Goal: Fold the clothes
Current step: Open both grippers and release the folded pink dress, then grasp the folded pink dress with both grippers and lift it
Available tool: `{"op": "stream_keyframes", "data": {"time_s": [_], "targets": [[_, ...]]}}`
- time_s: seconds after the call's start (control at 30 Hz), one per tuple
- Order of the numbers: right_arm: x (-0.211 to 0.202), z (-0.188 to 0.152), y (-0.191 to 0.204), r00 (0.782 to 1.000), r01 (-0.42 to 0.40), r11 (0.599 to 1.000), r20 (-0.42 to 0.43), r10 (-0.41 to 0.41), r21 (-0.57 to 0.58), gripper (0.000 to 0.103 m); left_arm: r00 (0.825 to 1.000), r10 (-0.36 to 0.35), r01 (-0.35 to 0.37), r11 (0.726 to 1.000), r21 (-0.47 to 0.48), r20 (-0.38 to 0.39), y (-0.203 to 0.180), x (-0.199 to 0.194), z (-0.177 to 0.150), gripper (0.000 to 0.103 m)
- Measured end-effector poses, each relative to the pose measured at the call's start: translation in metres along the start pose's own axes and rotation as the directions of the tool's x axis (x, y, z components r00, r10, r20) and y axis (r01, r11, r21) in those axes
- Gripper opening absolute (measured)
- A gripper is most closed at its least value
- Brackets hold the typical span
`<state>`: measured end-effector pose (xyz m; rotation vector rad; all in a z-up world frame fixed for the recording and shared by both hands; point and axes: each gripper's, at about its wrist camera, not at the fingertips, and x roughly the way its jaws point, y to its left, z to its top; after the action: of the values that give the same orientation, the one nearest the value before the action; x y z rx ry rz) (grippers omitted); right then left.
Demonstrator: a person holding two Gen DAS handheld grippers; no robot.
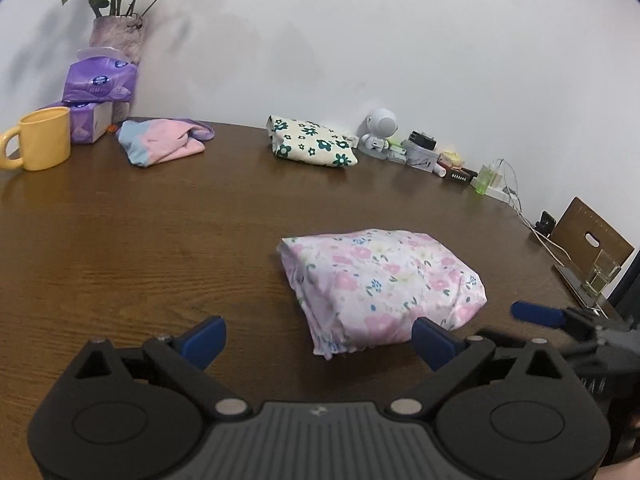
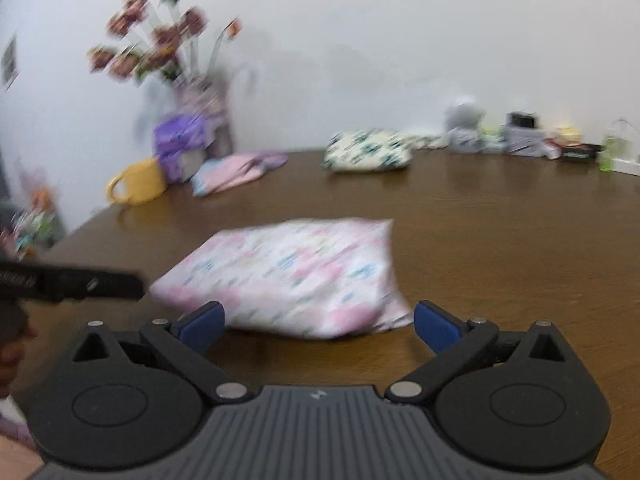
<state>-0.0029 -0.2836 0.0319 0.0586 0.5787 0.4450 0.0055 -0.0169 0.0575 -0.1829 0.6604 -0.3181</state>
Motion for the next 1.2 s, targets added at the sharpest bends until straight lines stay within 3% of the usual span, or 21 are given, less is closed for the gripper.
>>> {"op": "stream_keyframes", "data": {"time_s": [0.17,0.57,0.97,1.1,1.2], "targets": [[0.005,-0.006,0.011,0.998,0.059,0.998,-0.039,-0.058,0.024,0.103,1.0,0.023,-0.023,1.0,0.006,-0.009,-0.011,-0.003,-0.005,0.1],[-0.006,-0.012,0.006,0.998,0.064,0.996,-0.026,-0.062,0.066,0.103,0.998,0.049,-0.048,0.999,0.015,-0.029,-0.021,-0.008,-0.008,0.1],[0.011,0.008,-0.018,0.998,0.054,0.995,-0.043,-0.05,0.083,0.103,0.997,0.03,-0.031,0.999,-0.009,-0.065,-0.014,0.014,0.02,0.1],[0.03,0.035,-0.049,0.994,-0.053,0.99,-0.09,0.065,0.134,0.103,0.993,-0.022,0.009,0.993,-0.115,-0.115,0.0,0.035,0.047,0.1],[0.05,0.053,-0.073,0.978,-0.129,0.971,-0.138,0.159,0.2,0.103,0.976,-0.077,0.027,0.971,-0.237,-0.204,0.014,0.058,0.059,0.099]]}}
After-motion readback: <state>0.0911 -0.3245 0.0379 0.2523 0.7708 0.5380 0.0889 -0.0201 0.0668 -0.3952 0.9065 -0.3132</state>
